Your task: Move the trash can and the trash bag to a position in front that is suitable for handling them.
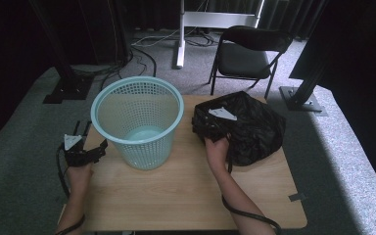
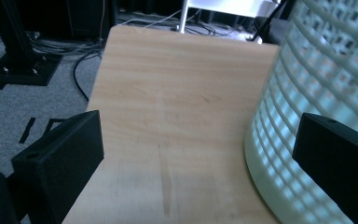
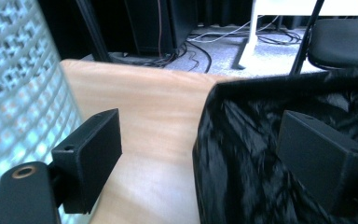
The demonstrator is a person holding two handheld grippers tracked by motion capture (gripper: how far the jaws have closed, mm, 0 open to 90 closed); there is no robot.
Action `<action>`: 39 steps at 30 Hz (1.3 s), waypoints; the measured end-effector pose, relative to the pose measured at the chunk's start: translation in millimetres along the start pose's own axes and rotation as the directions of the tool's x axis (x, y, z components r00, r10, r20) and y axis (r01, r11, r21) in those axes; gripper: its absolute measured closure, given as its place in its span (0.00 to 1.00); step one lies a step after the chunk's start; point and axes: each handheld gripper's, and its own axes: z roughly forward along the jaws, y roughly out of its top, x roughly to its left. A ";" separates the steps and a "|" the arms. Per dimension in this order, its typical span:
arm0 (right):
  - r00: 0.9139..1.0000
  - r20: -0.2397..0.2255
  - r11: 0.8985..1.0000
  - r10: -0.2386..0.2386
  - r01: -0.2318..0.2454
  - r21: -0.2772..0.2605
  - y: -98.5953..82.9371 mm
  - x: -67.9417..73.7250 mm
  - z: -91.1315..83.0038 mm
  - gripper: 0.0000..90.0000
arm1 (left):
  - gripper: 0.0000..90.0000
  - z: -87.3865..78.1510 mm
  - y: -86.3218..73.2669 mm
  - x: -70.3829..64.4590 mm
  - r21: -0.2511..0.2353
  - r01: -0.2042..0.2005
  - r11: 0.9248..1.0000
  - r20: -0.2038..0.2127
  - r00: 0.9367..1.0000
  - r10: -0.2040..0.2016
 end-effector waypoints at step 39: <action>0.994 -0.076 0.991 -0.075 0.083 0.107 -11.6 12.2 -9.1 0.20 | 0.04 -7.3 9.8 -65.0 0.026 -0.132 0.991 0.072 0.989 0.130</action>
